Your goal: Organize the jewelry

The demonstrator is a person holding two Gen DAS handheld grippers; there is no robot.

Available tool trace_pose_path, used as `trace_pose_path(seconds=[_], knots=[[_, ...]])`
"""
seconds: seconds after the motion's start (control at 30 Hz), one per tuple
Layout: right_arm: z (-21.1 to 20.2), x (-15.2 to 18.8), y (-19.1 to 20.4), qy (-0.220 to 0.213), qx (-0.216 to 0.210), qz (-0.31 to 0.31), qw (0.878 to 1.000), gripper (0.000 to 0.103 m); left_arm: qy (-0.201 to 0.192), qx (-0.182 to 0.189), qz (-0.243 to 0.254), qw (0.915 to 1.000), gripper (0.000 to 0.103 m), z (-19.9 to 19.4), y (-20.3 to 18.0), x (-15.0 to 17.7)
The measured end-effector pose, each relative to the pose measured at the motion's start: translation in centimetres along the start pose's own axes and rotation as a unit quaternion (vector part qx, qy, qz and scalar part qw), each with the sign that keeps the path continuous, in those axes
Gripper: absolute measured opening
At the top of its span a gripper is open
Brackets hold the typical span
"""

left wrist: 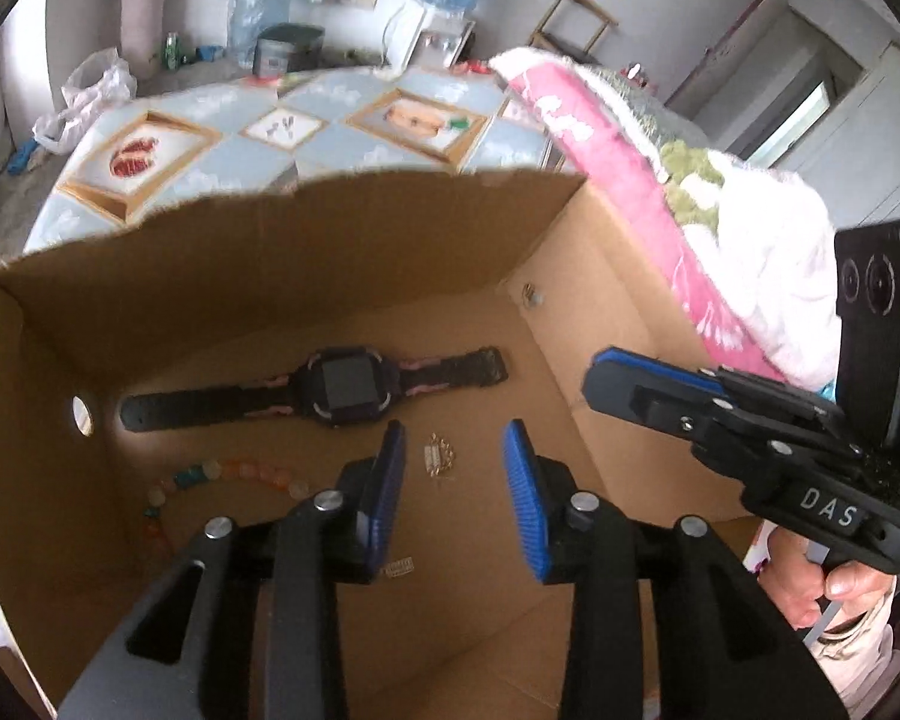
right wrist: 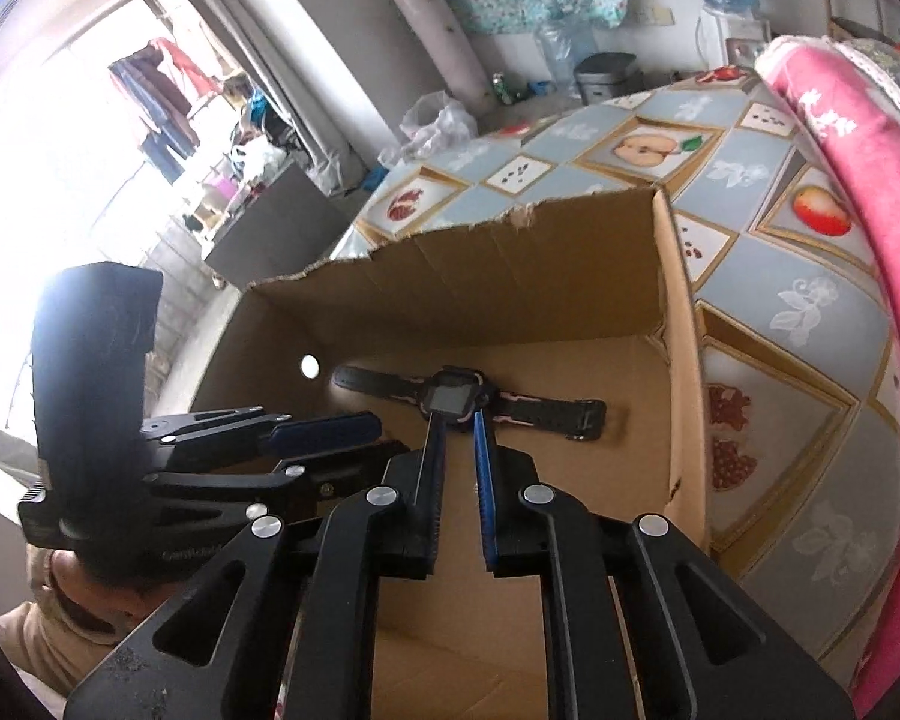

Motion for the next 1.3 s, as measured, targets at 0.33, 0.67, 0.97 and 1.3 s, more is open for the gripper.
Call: trace_pose_path(seconds=[0.33, 0.67, 0.97, 1.3], knots=[[-10.0, 2.4, 2.8, -0.101, -0.052, -0.026, 0.993, 0.021, -0.157, -0.02, 0.095, 0.9827, 0.033, -11.8, -4.4, 0.3], [-9.9, 9.4, 2.1, -0.081, -0.054, -0.033, 0.995, 0.034, -0.137, -0.056, 0.16, 0.9759, 0.051, -14.8, -6.8, 9.9], [-2.3, 17.2, 0.0, 0.003, -0.001, -0.036, 0.999, 0.032, -0.069, -0.085, 0.107, 0.9881, 0.051, -7.8, -4.1, 16.7], [1.2, 18.2, -0.2, 0.006, 0.05, -0.059, 0.997, 0.015, -0.058, -0.07, 0.16, 0.983, 0.044, -3.2, -6.8, 17.4]])
Point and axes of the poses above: each gripper's, at about its wrist camera, not at the fingertips, and z roughly the way its jaws point, y to its left, x to its underside, the point moved 9 cm from there along z, roughly the way its jaws point, and after that the axes turned 14 degrees about z, right-handed, at the moved point
